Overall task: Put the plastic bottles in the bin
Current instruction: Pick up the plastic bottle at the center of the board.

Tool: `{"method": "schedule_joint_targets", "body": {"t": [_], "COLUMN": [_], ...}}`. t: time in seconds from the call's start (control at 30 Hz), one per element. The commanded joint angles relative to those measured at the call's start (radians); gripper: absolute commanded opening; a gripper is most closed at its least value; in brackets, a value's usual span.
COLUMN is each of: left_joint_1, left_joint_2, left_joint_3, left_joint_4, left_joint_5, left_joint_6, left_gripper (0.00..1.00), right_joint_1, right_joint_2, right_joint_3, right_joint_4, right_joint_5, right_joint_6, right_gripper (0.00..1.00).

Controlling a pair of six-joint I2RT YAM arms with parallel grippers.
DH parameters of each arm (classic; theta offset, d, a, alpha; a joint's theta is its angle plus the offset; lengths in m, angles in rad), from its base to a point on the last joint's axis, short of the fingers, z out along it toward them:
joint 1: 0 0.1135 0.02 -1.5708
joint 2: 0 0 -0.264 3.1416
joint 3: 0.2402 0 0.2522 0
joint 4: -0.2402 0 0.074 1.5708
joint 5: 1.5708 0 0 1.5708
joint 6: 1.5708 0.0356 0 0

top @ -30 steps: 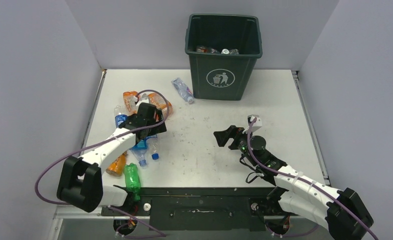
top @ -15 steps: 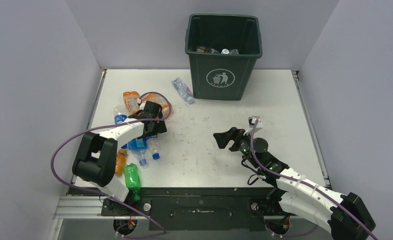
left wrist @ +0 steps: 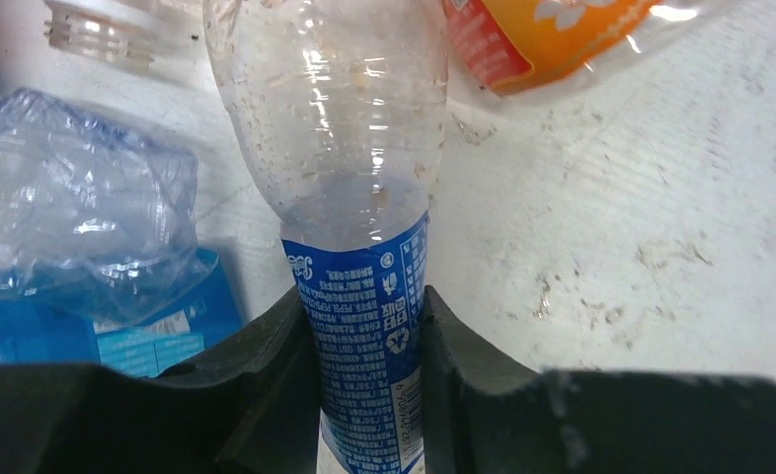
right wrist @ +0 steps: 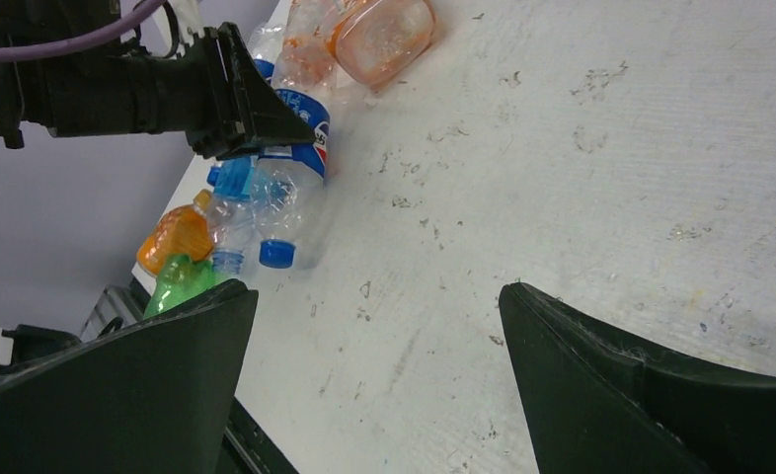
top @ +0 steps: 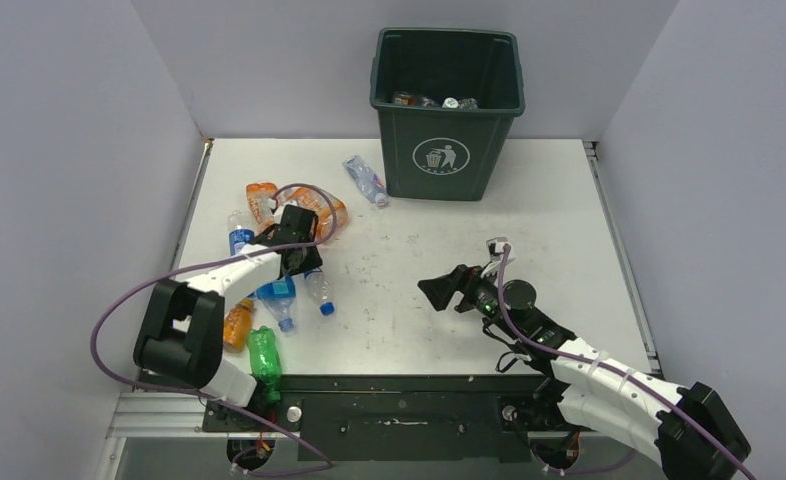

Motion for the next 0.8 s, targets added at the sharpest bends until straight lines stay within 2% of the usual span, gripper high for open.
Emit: {"method": "schedule_joint_targets", "body": {"t": [0.0,0.07,0.17,0.23,0.27,0.33,0.47,0.57,0.73,0.77], "left_joint_1": [0.001,-0.014,-0.054,-0.109,-0.146,-0.227,-0.379,-0.446,-0.532,-0.537], "left_joint_2": [-0.197,-0.302,-0.495,-0.602,-0.645,-0.702,-0.760,-0.780,-0.803,-0.807], "left_joint_3": [-0.049,-0.094,-0.218,-0.310,-0.343,-0.372,-0.415,-0.431,-0.446,-0.448], "left_joint_4": [0.054,0.096,0.240,0.400,0.464,0.525,0.632,0.679,0.696,0.696], "left_joint_5": [0.090,0.129,0.167,0.145,0.116,0.037,-0.088,-0.148,-0.253,-0.259], "left_joint_6": [-0.074,-0.146,-0.323,-0.448,-0.499,-0.560,-0.636,-0.670,-0.678,-0.678], "left_gripper": [0.21,0.17,0.09,0.07,0.07,0.06,0.05,0.04,0.03,0.02], "right_joint_1": [0.013,0.016,0.034,0.070,0.098,0.147,0.241,0.292,0.317,0.322], "right_joint_2": [-0.001,-0.014,-0.044,-0.045,-0.036,-0.015,0.018,0.037,0.093,0.106], "right_joint_3": [0.045,0.057,0.034,0.039,0.052,0.078,0.110,0.130,0.168,0.177], "right_joint_4": [0.028,0.014,0.093,0.138,0.139,0.140,0.190,0.230,0.279,0.279], "right_joint_5": [-0.108,-0.129,-0.157,-0.150,-0.134,-0.092,-0.022,0.026,0.014,0.013], "right_joint_6": [-0.054,-0.080,-0.088,-0.100,-0.110,-0.117,-0.135,-0.153,-0.144,-0.141], "right_gripper": [1.00,1.00,1.00,1.00,0.96,0.95,0.95,0.96,1.00,0.97]}}
